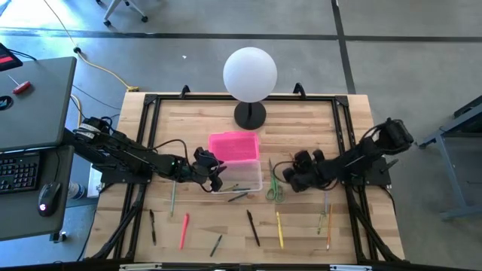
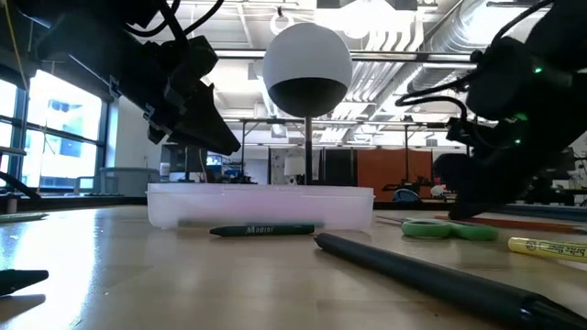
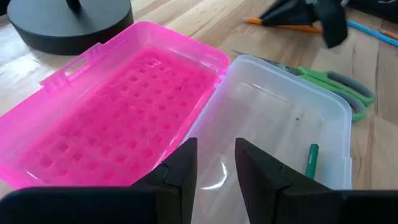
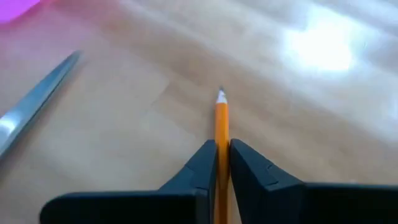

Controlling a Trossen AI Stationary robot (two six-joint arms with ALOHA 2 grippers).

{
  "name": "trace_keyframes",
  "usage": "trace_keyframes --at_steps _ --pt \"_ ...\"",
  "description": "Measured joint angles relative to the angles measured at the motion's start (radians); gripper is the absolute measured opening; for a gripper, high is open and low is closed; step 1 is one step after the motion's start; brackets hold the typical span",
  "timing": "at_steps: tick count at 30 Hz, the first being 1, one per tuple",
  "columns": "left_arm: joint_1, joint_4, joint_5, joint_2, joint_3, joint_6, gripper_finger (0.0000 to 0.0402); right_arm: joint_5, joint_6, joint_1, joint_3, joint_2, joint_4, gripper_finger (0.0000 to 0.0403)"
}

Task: Pick & place school supplies into a supply box
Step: Put the left orange pencil into the pink supply box

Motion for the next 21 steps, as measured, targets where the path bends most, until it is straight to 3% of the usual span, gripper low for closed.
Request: trace_keyframes --at_steps 5,12,17,21 --pt "0.000 0.000 0.000 0.000 0.000 0.000 0.0138 -0.063 -0.123 -0.101 -0.099 -0.005 0.257 0.0027" --pt "0.000 0.000 0.000 0.000 0.000 0.000 0.0138 -0.080 -0.237 -0.137 -0.190 -0.005 0.466 0.0059" --pt "0.000 0.000 -0.003 0.000 0.000 0.000 0.0138 -0.087 -0.438 -0.138 -0.168 0.006 0.492 0.0072" --pt "0.000 0.001 -0.005 0.000 0.000 0.000 0.0138 -0.065 -0.394 -0.153 -0.151 0.054 0.503 0.0064"
